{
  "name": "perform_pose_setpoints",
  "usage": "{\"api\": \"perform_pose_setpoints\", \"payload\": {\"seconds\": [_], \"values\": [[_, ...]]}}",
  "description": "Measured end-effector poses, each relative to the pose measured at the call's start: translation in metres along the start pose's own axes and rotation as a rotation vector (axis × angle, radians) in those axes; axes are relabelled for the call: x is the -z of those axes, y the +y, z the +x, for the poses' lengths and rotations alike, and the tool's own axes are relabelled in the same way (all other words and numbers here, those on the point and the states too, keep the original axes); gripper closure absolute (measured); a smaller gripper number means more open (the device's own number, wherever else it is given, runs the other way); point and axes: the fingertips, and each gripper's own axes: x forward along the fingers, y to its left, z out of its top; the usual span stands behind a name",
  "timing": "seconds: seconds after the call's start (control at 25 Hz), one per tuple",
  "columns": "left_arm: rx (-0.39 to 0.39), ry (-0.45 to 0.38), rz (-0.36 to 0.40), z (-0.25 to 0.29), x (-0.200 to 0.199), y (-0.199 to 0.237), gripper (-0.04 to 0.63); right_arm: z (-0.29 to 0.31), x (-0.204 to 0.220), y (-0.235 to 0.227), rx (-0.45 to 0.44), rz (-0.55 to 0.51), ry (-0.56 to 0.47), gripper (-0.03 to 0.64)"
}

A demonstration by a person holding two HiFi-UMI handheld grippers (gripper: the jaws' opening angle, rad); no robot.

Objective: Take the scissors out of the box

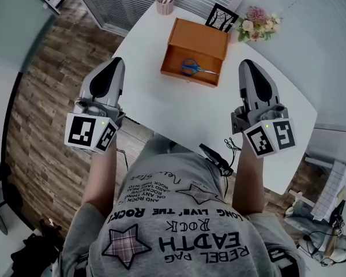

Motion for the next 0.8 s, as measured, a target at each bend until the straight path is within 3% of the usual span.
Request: {"api": "perform_pose_setpoints", "payload": {"seconds": [0.8], "values": [[-0.030,0.023,-0.050,0.022,0.020,-0.016,0.586,0.024,0.035,-0.013,-0.118,0.023,0.090,0.600]]}}
